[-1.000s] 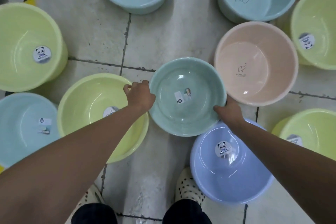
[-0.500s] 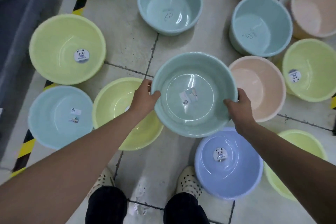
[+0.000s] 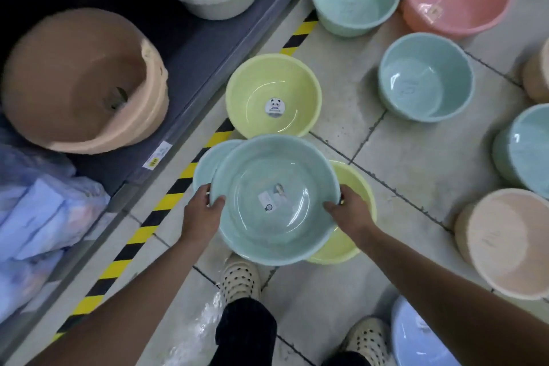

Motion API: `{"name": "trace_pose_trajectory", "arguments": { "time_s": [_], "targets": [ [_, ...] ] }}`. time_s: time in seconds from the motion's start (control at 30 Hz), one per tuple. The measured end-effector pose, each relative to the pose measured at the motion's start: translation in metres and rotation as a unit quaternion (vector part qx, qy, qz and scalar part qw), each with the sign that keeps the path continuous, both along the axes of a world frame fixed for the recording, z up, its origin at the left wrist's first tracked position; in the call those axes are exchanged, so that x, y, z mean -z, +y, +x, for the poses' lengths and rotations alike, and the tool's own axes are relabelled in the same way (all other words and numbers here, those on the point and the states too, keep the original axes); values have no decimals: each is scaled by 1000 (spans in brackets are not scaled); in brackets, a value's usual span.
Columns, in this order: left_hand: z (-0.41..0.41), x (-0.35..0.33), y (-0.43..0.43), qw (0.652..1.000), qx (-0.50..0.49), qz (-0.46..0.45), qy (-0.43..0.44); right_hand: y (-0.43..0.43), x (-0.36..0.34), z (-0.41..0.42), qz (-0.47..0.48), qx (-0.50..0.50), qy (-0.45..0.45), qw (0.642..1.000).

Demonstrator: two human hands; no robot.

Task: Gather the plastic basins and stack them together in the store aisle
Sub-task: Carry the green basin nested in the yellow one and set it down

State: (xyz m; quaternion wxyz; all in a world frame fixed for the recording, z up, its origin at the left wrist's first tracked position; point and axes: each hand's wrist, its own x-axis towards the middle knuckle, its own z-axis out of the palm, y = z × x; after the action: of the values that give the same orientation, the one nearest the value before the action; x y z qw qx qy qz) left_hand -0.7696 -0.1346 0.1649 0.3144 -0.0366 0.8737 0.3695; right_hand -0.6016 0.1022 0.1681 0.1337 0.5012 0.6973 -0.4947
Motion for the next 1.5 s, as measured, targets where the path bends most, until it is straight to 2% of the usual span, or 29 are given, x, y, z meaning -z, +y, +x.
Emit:
{"name": "trace_pose_trajectory", "arguments": {
  "time_s": [0.17,0.33,0.6,0.77,0.93,1.1,1.23,1.4,1.5],
  "targets": [
    [-46,33,-59,998,-39,-48,15,-45,30,-75,21,-59,-19,998],
    [-67,77,-77,996,-46,-68,22,-68,73,-116,74,-80,-17,994],
    [-75,143,-86,991,25,-115,69,-72,138,-128,105,-105,-38,988],
    [-75,172,-91,991,9,-115,67,-77,171,-130,128,-143,-30,981],
    [-67,192,-92,994,-13,-93,52,-75,194,-137,139,-186,-138,963],
    [-72,208,-87,994,-8,-95,46,-81,207,-139,160,-177,-210,948],
    [-73,202,-88,992,-3,-98,81,-81,200,-131,156,-170,-211,950],
    [-66,154,-84,990,-34,-87,107,-80,160,-117,152,-179,-141,962],
    [-68,116,-70,991,-37,-81,100,-67,118,-113,106,-129,-81,983]
  ]
}}
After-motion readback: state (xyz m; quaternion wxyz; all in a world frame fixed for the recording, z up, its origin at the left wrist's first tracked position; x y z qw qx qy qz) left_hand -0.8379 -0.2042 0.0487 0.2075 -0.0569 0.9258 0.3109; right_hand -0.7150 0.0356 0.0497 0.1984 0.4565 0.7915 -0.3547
